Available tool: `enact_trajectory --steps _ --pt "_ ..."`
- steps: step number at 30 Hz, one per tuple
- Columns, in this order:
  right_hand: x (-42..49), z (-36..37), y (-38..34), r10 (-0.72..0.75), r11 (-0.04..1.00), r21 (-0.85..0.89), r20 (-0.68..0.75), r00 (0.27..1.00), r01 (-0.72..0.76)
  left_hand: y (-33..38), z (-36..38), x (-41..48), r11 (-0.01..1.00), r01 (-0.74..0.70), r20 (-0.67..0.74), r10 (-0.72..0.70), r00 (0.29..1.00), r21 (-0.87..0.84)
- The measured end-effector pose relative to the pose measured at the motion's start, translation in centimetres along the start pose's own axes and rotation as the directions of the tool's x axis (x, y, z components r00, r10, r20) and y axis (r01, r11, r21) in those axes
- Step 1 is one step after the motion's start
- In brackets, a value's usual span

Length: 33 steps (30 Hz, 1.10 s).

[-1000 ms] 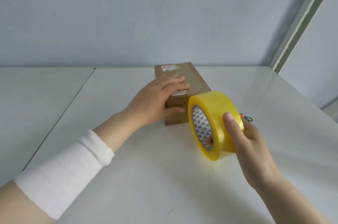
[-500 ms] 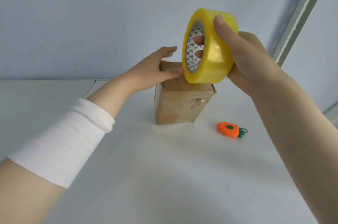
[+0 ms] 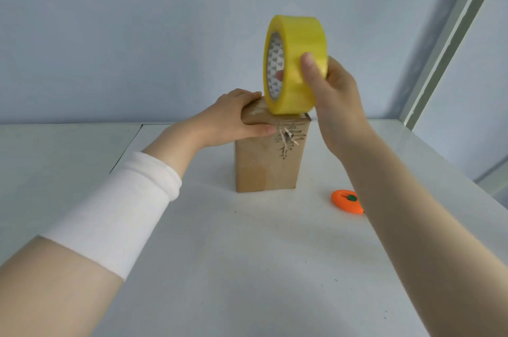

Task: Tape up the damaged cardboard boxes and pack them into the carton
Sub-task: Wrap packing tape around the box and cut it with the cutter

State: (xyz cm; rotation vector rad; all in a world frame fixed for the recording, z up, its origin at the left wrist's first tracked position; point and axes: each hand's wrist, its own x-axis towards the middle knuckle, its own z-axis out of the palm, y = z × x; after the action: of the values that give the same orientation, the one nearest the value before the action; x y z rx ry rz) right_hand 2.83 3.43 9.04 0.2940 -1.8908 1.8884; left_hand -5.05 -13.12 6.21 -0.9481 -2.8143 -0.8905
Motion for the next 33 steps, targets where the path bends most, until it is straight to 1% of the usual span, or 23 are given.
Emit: enact_trajectory --steps 2,4,6,7,9,10,11,12,14,16,18,21,22,24,26,27,30,33 --pt "-1.2 -1.0 -0.3 -0.03 0.999 0.038 -0.008 1.0 0.031 -0.1 0.1 0.0 1.0 0.007 -0.004 -0.007 1.0 0.003" --pt "-2.5 -1.5 -0.4 -0.073 0.996 0.045 0.016 0.997 0.073 0.0 0.3 -0.1 1.0 0.011 -0.007 -0.011 1.0 0.007" --pt "-3.0 -1.8 -0.3 -0.08 0.996 0.041 0.052 0.995 0.078 0.4 0.0 -0.1 1.0 0.018 0.009 -0.018 1.0 0.017" --pt "-3.0 -1.9 -0.2 -0.077 0.997 0.024 0.092 0.993 0.075 0.7 -0.3 0.0 0.999 0.013 0.035 -0.015 0.999 0.051" --pt "-3.1 -2.2 0.1 -0.047 0.998 -0.027 0.186 0.981 0.053 1.4 -1.0 0.3 0.98 -0.011 0.101 -0.009 0.995 0.196" --pt "-3.1 -2.2 0.3 -0.028 0.998 -0.045 0.211 0.977 0.038 1.8 -1.2 0.5 0.967 -0.024 0.124 -0.009 0.992 0.255" --pt "-3.2 -2.4 0.5 -0.019 0.998 -0.059 0.214 0.977 0.032 2.0 -1.2 0.7 0.961 -0.037 0.134 0.0 0.991 0.272" --pt "-3.3 -2.4 0.7 -0.023 0.996 -0.08 0.203 0.979 0.04 2.2 -1.0 0.7 0.962 -0.049 0.126 0.016 0.992 0.269" --pt "-3.4 -2.0 0.6 -0.048 0.991 -0.118 0.172 0.984 0.069 2.2 -0.3 0.7 0.957 -0.053 0.057 0.038 0.998 0.284" --pt "-3.5 -1.5 0.3 -0.081 0.99 -0.108 0.111 0.991 0.093 2.1 0.2 0.7 0.955 -0.042 0.014 0.039 0.999 0.293" --pt "-4.2 -1.0 -0.1 -0.109 0.991 -0.069 0.034 0.993 0.111 1.9 0.2 0.8 0.953 -0.035 0.002 0.037 0.999 0.301" --pt "-6.7 -1.2 -0.1 -0.123 0.992 -0.019 -0.077 0.989 0.122 1.5 -0.5 1.1 0.967 0.05 -0.029 -0.044 0.999 0.251" --pt "-7.8 -1.4 0.2 -0.115 0.993 -0.021 -0.077 0.99 0.114 1.5 -0.6 1.3 0.97 0.058 -0.014 -0.056 0.998 0.236" --pt "-9.9 -2.0 1.1 -0.085 0.996 -0.019 -0.078 0.993 0.083 1.7 -0.3 1.5 0.963 0.019 0.021 -0.025 0.999 0.269" --pt "-10.9 -2.6 2.1 -0.032 0.999 0.003 -0.099 0.995 0.032 2.1 0.3 1.3 0.953 0.0 0.009 -0.002 1.0 0.303" --pt "-11.0 -2.8 2.5 -0.024 1.0 -0.002 -0.1 0.995 0.023 2.2 0.5 1.2 0.957 0.005 -0.006 -0.003 1.0 0.289" --pt "-10.8 -2.8 3.4 0.005 1.0 -0.023 -0.042 0.999 -0.006 2.2 0.5 0.9 0.967 0.005 -0.003 -0.004 1.0 0.255" --pt "-10.8 -2.6 4.2 0.004 0.999 -0.045 -0.017 1.0 -0.005 2.5 0.4 0.7 0.968 0.013 0.018 -0.018 1.0 0.251"
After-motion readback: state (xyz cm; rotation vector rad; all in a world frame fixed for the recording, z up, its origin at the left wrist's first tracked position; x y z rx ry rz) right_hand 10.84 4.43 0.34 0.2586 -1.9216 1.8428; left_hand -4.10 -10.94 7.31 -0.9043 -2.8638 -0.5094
